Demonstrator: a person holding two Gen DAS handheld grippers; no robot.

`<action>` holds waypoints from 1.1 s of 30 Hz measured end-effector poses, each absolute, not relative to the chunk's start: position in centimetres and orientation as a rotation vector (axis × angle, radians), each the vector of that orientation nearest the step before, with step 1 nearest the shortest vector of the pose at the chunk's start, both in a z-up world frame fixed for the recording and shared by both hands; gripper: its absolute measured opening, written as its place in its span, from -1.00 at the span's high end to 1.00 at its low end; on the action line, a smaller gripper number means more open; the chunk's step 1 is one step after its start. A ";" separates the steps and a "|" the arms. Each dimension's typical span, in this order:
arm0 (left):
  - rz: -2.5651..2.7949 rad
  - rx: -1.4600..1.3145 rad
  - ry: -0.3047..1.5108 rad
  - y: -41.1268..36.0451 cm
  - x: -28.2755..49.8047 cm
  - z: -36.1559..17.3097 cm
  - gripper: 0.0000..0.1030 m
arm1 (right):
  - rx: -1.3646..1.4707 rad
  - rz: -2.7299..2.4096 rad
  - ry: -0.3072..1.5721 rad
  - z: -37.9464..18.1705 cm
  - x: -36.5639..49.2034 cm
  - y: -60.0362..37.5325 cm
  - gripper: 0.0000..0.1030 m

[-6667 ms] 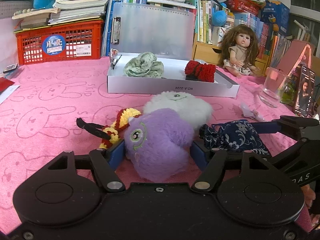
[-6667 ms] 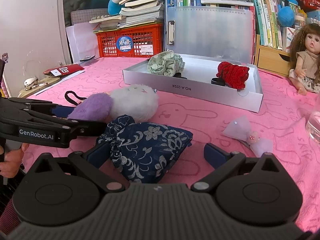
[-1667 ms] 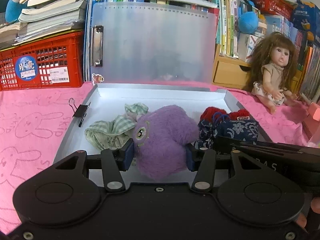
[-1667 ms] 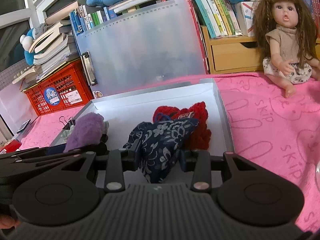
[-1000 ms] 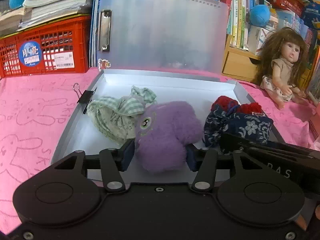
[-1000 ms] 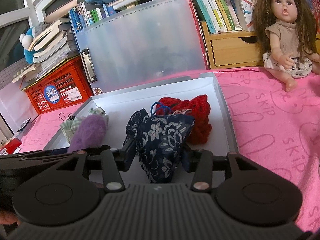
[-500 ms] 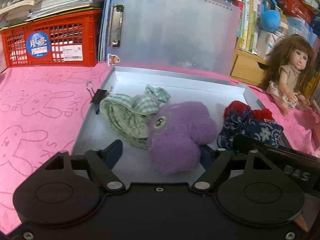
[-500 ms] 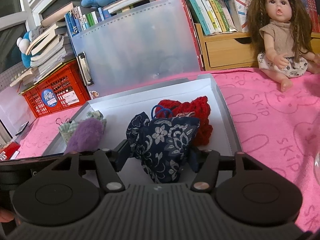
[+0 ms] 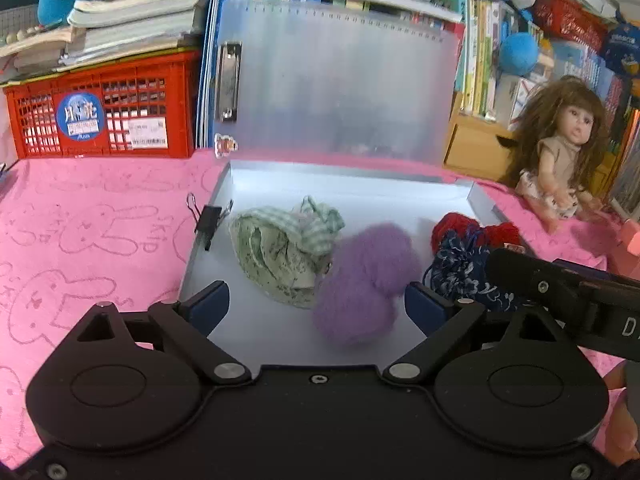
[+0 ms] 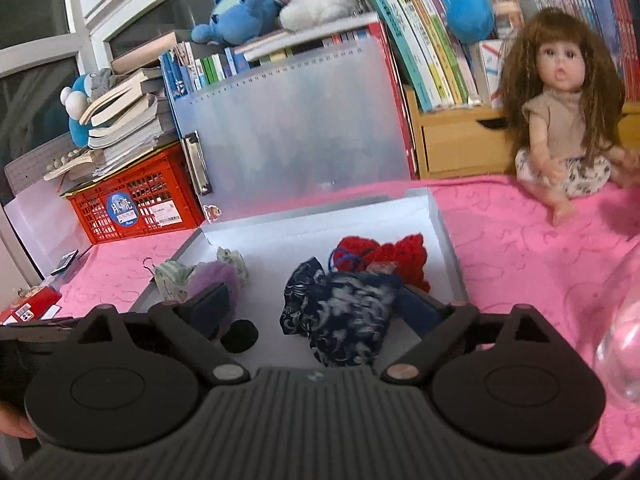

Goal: Organize objects
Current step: 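Open the left tool on the purple plush while the right tool releases the pouch, then withdraw both open tools from the tray toward the white fluffy plush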

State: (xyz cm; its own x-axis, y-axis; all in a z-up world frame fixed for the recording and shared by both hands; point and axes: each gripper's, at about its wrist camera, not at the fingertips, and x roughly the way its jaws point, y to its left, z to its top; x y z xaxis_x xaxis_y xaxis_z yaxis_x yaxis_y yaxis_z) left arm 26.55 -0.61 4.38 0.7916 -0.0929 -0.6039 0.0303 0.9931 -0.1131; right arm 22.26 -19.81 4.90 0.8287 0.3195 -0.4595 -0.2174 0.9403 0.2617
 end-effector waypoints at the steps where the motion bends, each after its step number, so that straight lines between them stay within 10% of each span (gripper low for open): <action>1: -0.068 -0.101 0.646 -0.6 26.3 4.7 -0.86 | 0.195 0.285 0.517 5.2 22.0 -19.8 -0.89; 33: -0.124 -0.043 0.526 2.8 14.1 9.1 -0.90 | -0.005 0.404 0.395 9.5 11.9 -17.1 -1.00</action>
State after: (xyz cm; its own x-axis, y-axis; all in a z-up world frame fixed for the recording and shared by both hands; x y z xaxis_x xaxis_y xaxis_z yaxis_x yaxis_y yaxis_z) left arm 14.14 2.82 9.10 0.8576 -0.1289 -0.4979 0.1067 0.9916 -0.0730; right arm 11.86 -17.13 9.49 0.8446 0.3816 -0.3754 -0.3834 0.9207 0.0734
